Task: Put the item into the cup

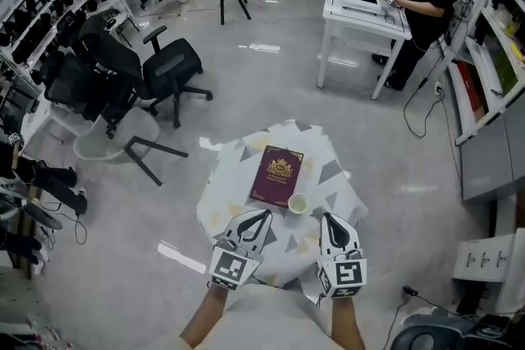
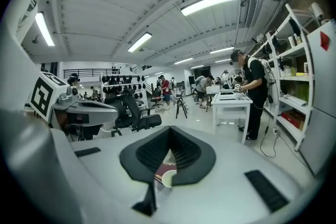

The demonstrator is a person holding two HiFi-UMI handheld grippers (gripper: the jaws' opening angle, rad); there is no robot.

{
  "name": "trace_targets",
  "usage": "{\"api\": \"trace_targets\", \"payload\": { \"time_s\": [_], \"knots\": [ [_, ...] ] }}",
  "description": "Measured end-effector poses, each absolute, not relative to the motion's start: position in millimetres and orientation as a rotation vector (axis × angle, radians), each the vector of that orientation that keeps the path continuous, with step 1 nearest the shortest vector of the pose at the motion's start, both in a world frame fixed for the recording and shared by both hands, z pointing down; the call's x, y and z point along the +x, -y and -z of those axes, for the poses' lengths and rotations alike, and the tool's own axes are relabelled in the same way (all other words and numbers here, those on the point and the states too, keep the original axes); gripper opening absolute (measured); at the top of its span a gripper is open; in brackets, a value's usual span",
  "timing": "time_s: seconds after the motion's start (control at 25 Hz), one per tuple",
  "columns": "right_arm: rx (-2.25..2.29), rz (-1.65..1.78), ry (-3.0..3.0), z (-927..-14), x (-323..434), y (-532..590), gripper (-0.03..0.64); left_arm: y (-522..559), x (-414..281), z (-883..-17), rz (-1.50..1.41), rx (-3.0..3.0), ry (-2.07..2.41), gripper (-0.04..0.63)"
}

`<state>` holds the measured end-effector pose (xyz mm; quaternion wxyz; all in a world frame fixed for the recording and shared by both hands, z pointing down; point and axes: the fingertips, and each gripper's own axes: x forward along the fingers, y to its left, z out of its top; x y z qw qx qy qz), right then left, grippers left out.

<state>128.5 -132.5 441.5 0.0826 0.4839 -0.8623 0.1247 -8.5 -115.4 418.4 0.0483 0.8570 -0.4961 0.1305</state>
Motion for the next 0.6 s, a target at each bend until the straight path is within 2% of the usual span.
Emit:
{"api": "trace_targets", "payload": {
  "time_s": [0.6],
  "knots": [
    [1.642, -0.337, 2.341, -448, 107, 144, 0.006, 161, -23, -439, -0.278, 2.723, 1.224, 0.012]
  ]
}}
